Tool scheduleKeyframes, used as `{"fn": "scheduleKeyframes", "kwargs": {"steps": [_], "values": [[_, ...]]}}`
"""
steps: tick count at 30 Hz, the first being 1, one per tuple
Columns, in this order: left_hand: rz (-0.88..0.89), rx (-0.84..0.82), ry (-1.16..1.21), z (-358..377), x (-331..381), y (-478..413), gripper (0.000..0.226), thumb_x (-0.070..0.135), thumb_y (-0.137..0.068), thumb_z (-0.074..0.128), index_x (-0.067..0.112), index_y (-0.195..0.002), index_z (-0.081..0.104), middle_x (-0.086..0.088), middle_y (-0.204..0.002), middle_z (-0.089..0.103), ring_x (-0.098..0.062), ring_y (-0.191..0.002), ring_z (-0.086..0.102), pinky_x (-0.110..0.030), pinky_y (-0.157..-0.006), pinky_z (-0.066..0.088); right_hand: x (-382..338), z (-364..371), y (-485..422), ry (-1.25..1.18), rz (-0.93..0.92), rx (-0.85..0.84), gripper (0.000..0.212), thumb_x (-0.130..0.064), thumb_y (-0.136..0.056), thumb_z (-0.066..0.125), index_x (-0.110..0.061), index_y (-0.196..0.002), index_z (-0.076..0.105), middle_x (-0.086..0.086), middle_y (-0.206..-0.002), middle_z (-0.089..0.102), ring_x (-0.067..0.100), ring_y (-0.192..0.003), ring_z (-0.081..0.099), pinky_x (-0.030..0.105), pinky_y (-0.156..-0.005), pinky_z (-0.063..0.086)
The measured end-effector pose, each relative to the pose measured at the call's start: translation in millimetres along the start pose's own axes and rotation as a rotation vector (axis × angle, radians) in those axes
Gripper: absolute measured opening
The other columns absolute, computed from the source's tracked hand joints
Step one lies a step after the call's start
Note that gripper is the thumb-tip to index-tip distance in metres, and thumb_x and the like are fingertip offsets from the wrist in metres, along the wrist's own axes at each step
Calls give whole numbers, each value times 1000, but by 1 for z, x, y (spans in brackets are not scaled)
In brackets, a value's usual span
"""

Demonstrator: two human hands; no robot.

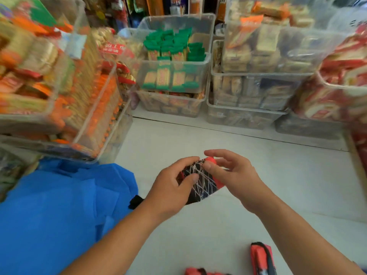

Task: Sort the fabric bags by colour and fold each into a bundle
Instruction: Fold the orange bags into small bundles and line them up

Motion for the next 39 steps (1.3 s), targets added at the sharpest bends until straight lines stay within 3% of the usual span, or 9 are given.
{"fn": "scheduleKeyframes", "kwargs": {"steps": [4, 10, 15, 20, 25, 28, 31, 34, 39], "values": [[25, 113, 100, -2, 51, 62, 35, 13, -98, 66, 40, -120, 70, 25, -115, 71, 3, -110, 66, -24, -96, 55, -38, 0, 67, -48, -38, -68, 16, -12, -93, 74, -17, -108, 73, 14, -92, 78, 24, -74, 72, 27, -61, 54], [55, 22, 56, 29, 93, 136, 39, 26, -99, 67, 40, -135, 63, 25, -128, 67, 5, -120, 61, -22, -103, 49, -59, -28, 144, -74, -55, 27, 12, 0, -84, 80, -8, -90, 75, 10, -74, 70, 18, -55, 61, 24, -48, 46], [87, -18, -19, 46, 127, 173, 32, 17, -102, 61, 35, -128, 64, 17, -111, 73, 1, -100, 69, -15, -84, 54, -71, -44, 194, -94, -158, 75, 20, 1, -75, 86, -17, -79, 79, 19, -82, 74, 28, -69, 65, 35, -61, 51], [151, 52, 29, 44, 148, 192, 26, 9, -99, 64, 29, -115, 71, 12, -101, 76, -4, -95, 71, -25, -87, 57, -79, -47, 227, -1, -200, -41, 55, -27, -66, 89, -19, -118, 73, 10, -96, 79, 25, -88, 75, 37, -81, 59], [190, 1, 85, 62, 158, 201, 27, 12, -99, 65, 30, -119, 70, 14, -104, 76, -4, -99, 71, -27, -90, 57, -75, -62, 240, 112, -253, 37, 24, -31, -78, 89, -19, -94, 78, 11, -89, 78, 32, -84, 75, 45, -77, 59], [172, -21, -5, 70, 148, 202, 52, 38, -88, 79, 42, -136, 56, 27, -115, 67, 2, -107, 65, -25, -93, 54, -61, -75, 238, -27, -208, 113, 3, -14, -88, 80, -15, -88, 77, 14, -85, 76, 30, -76, 72, 42, -72, 58], [187, -72, -369, 76, 131, 207, 84, 56, -77, 82, 48, -149, 38, 31, -128, 55, 4, -114, 57, -23, -96, 49, -47, -96, 235, -139, -120, 214, 7, -14, -90, 77, -8, -93, 77, 17, -85, 76, 29, -75, 71, 42, -75, 58], [401, -26, -667, 79, 131, 215, 58, 41, -92, 70, 42, -145, 45, 21, -112, 61, -4, -98, 59, -28, -84, 53, -34, -111, 226, -134, -55, 278, 15, -16, -90, 78, -4, -98, 75, 16, -83, 76, 28, -73, 70, 45, -80, 57], [389, -73, -521, 73, 113, 224, 24, 35, -98, 66, 38, -122, 66, 28, -86, 53, 1, -76, 55, -9, -66, 39, 4, -114, 209, -89, 37, 300, 17, -20, -90, 78, -5, -96, 74, 16, -84, 76, 29, -75, 71, 52, -88, 58]]}}
Point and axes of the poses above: each hand's wrist, its own y-axis away from the middle knuckle, its own z-axis out of the palm, x = y × z, the point moved 10 cm from there along -y, towards the middle knuckle
